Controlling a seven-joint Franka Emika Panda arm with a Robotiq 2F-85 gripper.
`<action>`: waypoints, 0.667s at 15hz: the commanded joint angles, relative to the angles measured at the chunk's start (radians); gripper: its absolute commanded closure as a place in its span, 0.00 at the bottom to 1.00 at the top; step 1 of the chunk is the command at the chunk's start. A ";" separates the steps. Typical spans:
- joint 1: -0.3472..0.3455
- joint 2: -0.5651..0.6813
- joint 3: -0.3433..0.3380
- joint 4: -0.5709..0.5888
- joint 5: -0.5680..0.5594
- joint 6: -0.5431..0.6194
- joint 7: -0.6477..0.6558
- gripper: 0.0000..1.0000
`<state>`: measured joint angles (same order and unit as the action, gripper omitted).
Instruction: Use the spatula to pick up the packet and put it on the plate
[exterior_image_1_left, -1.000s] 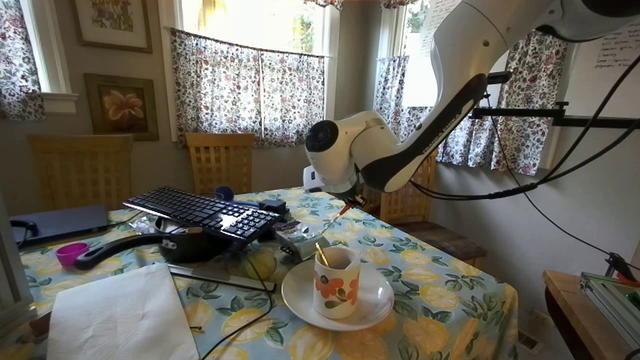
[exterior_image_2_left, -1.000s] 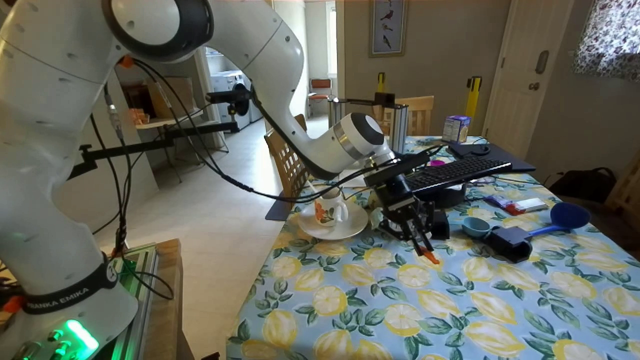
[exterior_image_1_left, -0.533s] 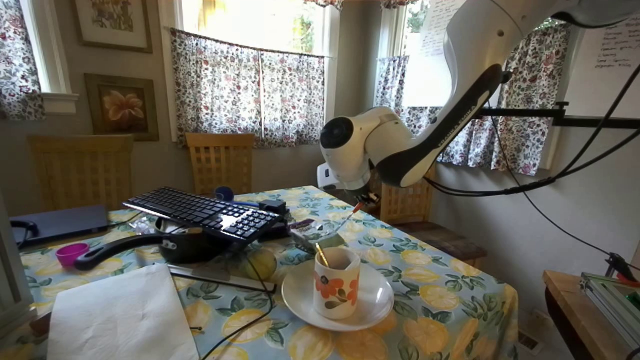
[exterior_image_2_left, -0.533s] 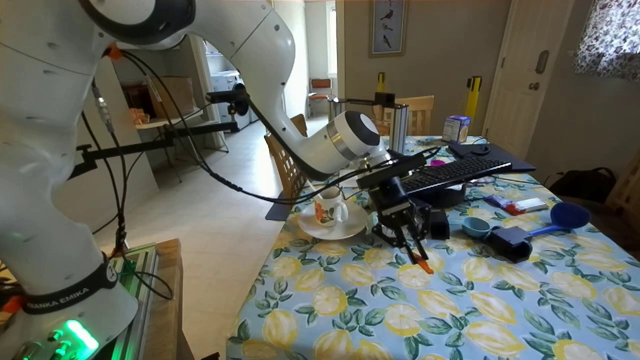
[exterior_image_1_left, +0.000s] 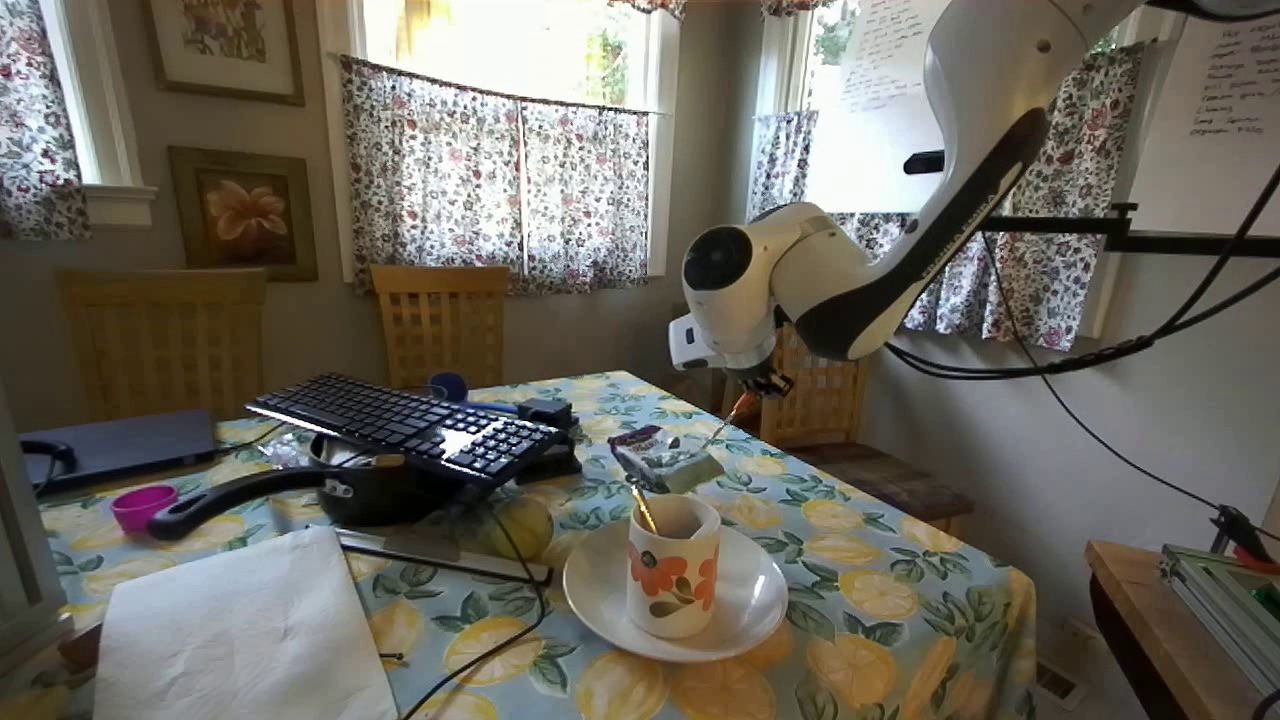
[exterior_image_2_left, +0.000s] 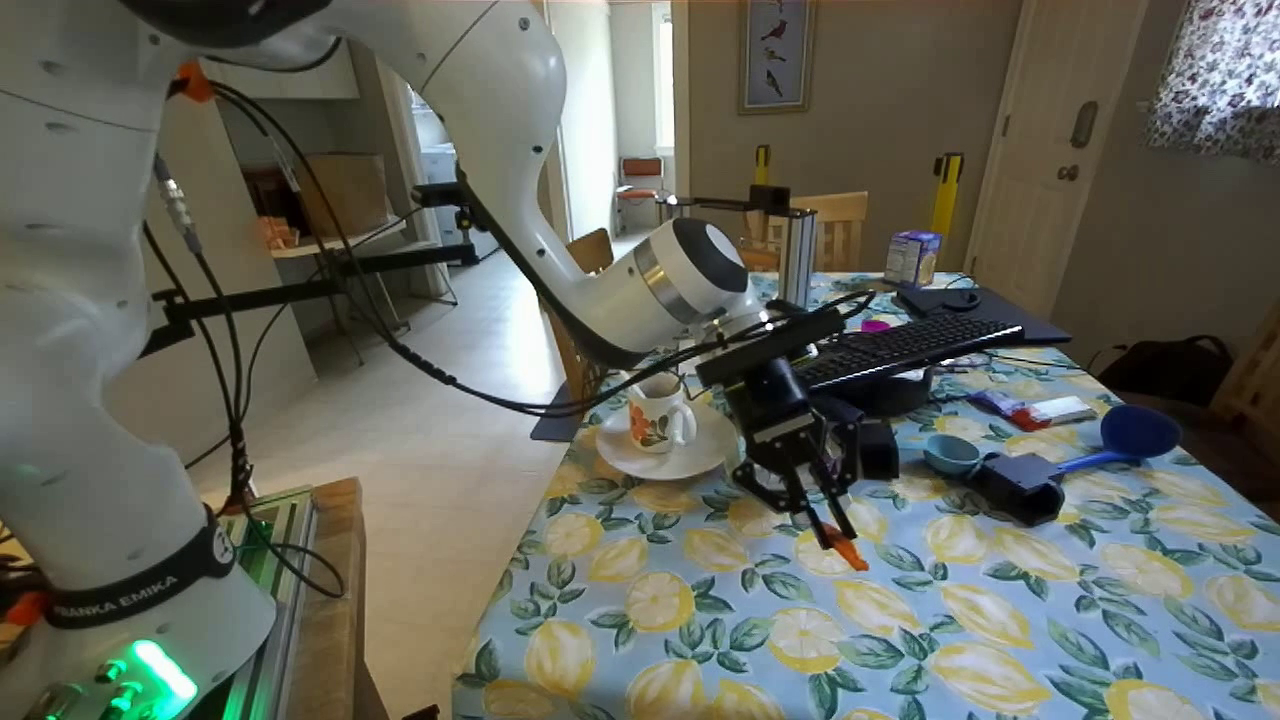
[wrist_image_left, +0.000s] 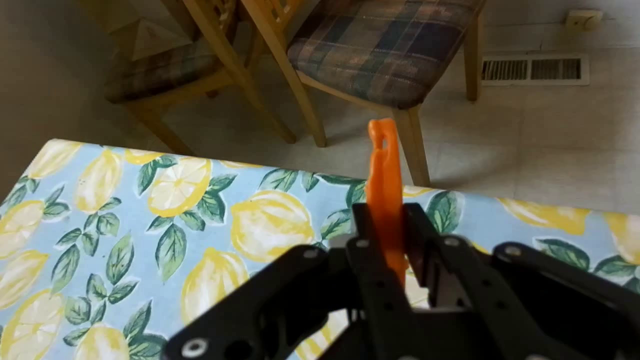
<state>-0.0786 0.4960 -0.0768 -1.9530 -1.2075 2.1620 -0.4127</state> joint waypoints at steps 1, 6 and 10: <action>-0.031 -0.105 -0.009 -0.121 -0.082 0.063 0.027 0.95; -0.079 -0.161 -0.025 -0.176 -0.113 0.155 0.001 0.95; -0.104 -0.184 -0.043 -0.190 -0.125 0.201 -0.048 0.95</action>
<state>-0.1602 0.3585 -0.1124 -2.1031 -1.2911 2.3184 -0.4246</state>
